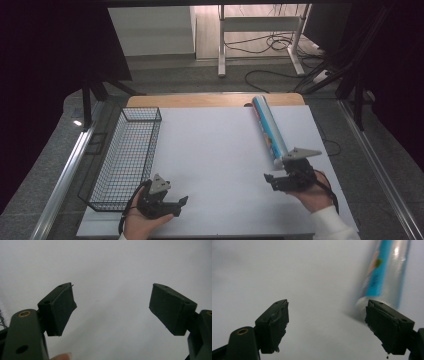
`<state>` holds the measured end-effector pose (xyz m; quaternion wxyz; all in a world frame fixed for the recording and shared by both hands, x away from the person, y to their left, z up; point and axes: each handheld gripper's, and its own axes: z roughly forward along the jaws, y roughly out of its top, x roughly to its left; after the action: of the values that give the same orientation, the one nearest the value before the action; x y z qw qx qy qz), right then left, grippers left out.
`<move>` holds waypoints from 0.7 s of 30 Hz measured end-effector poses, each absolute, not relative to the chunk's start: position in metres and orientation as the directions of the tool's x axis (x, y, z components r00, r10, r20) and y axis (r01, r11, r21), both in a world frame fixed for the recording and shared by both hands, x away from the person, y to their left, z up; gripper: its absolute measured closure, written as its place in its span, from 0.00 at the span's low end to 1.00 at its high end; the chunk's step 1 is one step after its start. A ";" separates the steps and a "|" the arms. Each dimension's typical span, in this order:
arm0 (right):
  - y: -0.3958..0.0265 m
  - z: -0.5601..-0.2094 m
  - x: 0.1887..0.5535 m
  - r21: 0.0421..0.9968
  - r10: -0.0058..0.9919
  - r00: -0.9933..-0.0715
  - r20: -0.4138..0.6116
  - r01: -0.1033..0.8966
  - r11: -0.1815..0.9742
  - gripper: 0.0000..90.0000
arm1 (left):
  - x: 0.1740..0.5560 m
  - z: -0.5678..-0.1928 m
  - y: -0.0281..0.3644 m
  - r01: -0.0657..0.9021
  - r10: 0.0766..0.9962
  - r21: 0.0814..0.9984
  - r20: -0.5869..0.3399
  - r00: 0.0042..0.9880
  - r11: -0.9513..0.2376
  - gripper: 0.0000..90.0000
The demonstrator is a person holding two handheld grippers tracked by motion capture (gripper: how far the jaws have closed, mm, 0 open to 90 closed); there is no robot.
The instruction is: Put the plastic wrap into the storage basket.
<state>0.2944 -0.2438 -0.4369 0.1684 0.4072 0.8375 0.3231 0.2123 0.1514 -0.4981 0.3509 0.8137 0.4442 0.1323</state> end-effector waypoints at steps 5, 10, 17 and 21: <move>-0.252 -0.428 0.331 0.664 0.834 -0.551 -0.016 0.618 0.421 0.21 | 0.212 -0.501 0.150 0.633 0.810 0.682 -0.100 0.577 -0.367 0.23; -0.260 -0.432 0.371 0.622 0.873 -0.487 -0.011 0.681 0.388 0.20 | 0.211 -0.502 0.147 0.632 0.807 0.679 -0.097 0.582 -0.374 0.23; -0.260 -0.439 0.400 0.586 0.892 -0.452 -0.013 0.720 0.373 0.17 | 0.212 -0.503 0.146 0.633 0.808 0.674 -0.092 0.582 -0.380 0.23; -0.253 -0.445 0.423 0.555 0.902 -0.431 -0.031 0.743 0.375 0.16 | 0.211 -0.504 0.145 0.631 0.805 0.672 -0.086 0.586 -0.387 0.23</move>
<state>0.4227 -0.2530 -0.4448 0.1673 0.5064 0.8120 0.2372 0.2110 0.1446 -0.5044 0.3404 0.8230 0.4364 0.1280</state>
